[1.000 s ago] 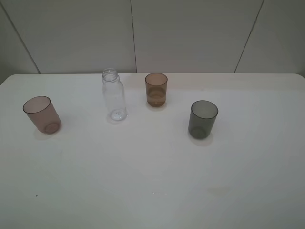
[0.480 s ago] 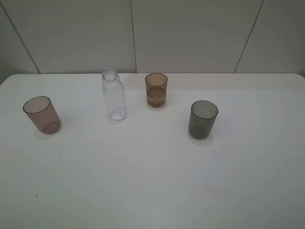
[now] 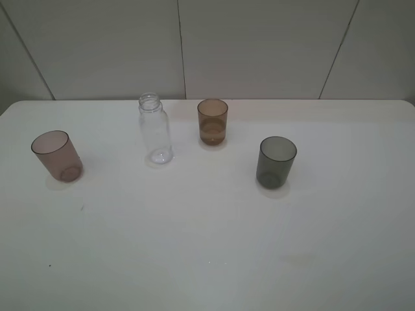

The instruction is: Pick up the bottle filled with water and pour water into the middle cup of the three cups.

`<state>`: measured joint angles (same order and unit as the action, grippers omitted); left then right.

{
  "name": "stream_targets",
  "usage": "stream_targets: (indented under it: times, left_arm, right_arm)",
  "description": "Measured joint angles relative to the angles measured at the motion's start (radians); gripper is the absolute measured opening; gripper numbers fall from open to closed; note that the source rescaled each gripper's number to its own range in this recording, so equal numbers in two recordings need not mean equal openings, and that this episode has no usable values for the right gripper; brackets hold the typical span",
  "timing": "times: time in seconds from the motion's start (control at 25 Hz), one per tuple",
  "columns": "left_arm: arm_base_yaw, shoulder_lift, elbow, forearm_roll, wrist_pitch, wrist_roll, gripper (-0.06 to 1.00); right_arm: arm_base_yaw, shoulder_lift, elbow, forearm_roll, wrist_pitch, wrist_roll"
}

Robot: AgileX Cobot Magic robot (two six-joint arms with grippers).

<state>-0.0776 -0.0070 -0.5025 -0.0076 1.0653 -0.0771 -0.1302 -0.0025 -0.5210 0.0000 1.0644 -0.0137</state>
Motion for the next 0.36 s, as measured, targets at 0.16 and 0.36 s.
stream_targets:
  times: [0.16,0.36]
  left_arm:
    - [0.027,0.0,0.0,0.008,0.0,0.0,0.92]
    - [0.033,0.0,0.0,0.008,0.0,0.006,0.92]
  right_arm:
    - [0.0,0.0,0.0,0.0,0.0,0.0]
    - [0.0,0.0,0.0,0.0,0.0,0.0]
